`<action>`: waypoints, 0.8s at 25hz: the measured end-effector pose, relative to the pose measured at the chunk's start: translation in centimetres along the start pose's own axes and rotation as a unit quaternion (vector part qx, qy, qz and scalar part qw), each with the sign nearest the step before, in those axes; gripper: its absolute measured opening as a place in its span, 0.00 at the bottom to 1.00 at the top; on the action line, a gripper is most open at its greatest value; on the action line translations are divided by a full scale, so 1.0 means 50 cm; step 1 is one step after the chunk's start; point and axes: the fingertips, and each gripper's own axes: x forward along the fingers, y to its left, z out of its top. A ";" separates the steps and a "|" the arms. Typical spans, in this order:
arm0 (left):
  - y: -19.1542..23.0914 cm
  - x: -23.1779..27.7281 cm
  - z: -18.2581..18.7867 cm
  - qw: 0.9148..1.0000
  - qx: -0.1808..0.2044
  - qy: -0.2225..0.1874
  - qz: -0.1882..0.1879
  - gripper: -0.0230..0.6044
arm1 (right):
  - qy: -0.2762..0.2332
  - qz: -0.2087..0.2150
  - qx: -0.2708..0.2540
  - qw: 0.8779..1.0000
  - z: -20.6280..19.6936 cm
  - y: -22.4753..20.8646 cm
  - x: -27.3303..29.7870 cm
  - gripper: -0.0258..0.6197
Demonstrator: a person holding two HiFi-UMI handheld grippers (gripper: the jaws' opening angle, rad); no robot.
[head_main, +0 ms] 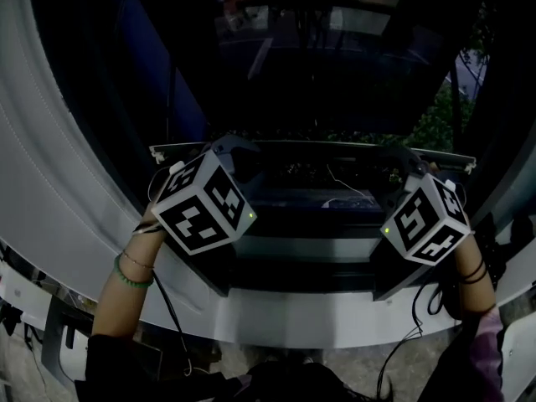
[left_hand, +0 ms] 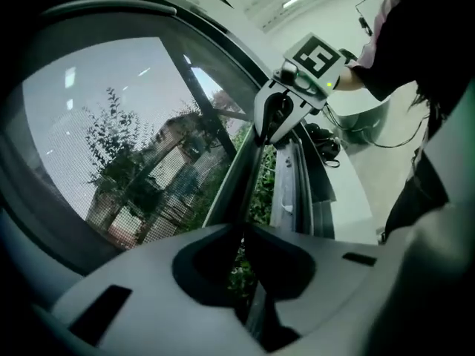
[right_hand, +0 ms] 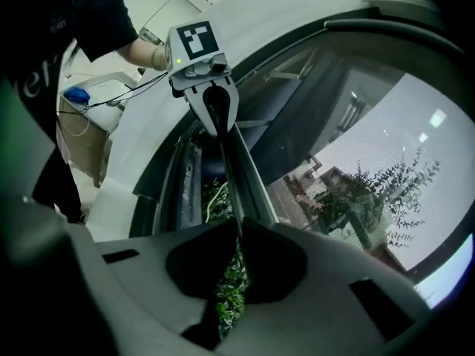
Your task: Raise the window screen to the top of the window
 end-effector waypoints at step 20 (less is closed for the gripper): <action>0.333 -0.240 0.234 0.987 0.013 -0.097 0.126 0.11 | -0.075 -0.157 -0.017 0.985 0.199 -0.370 -0.193 0.10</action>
